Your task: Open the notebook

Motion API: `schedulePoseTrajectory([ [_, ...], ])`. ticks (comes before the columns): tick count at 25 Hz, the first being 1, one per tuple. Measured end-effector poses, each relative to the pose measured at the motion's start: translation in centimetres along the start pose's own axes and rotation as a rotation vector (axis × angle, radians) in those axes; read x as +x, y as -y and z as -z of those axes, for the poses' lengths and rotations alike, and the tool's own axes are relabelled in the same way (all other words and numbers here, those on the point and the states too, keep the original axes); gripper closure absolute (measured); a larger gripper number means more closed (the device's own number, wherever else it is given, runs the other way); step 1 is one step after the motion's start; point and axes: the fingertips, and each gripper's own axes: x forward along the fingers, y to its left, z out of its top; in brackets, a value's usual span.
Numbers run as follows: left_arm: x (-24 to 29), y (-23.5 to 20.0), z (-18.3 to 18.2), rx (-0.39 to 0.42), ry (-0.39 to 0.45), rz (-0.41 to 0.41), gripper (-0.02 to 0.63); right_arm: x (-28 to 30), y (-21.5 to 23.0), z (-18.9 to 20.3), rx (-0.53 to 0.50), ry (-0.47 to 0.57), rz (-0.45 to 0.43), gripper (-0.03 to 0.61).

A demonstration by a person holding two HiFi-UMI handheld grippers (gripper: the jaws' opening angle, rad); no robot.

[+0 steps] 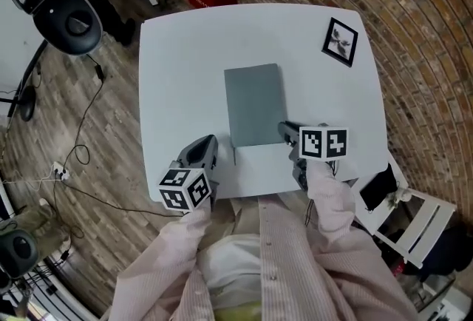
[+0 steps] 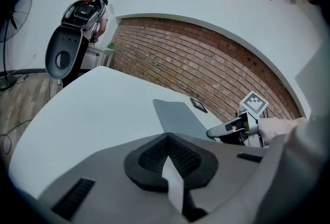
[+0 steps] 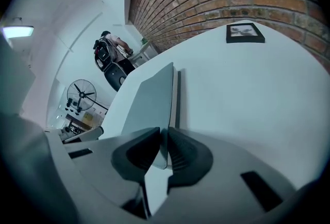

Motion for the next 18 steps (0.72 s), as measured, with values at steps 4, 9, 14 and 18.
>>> schedulePoseTrajectory([
  [4, -1.1, -0.2, 0.2, 0.032, -0.029, 0.046, 0.621, -0.6, -1.2, -0.2, 0.030, 0.047, 0.006, 0.535],
  [9, -2.3, -1.0, 0.3, 0.048, -0.033, 0.070, 0.621, -1.6, -2.7, -0.6, 0.027, 0.072, -0.006, 0.540],
  [14, -3.5, -2.2, -0.3, 0.047, -0.017, 0.077, 0.621, -2.6, -4.7, -1.3, -0.001, 0.096, -0.007, 0.543],
  [18, -4.3, -2.6, -0.5, 0.059, -0.011, 0.096, 0.621, -3.1, -6.3, -1.7, -0.030, 0.114, 0.003, 0.545],
])
